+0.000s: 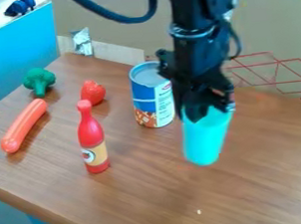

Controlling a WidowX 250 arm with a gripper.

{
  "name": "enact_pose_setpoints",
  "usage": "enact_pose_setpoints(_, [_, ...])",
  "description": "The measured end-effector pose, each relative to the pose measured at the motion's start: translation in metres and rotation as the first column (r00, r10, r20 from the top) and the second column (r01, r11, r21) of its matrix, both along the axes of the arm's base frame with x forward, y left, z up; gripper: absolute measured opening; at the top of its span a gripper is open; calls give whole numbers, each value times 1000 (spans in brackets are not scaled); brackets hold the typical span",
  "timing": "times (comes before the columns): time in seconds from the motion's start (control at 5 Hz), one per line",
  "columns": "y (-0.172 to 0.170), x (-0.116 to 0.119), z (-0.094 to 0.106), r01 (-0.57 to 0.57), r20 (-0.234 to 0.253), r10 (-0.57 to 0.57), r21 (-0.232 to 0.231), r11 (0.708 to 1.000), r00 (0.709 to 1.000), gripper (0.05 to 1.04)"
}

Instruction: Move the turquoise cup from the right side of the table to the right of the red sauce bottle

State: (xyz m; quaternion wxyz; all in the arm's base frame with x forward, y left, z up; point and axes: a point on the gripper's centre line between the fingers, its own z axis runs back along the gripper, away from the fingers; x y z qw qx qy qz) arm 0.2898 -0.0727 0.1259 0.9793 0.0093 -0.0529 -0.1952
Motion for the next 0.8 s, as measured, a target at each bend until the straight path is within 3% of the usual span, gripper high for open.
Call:
enact_pose_setpoints(0.6, [43,-19,-49,-27,-202,31,26,999,979,99])
enact_pose_setpoints(0.8, [46,-25,-60,-28,-235,31,16,999,972,99])
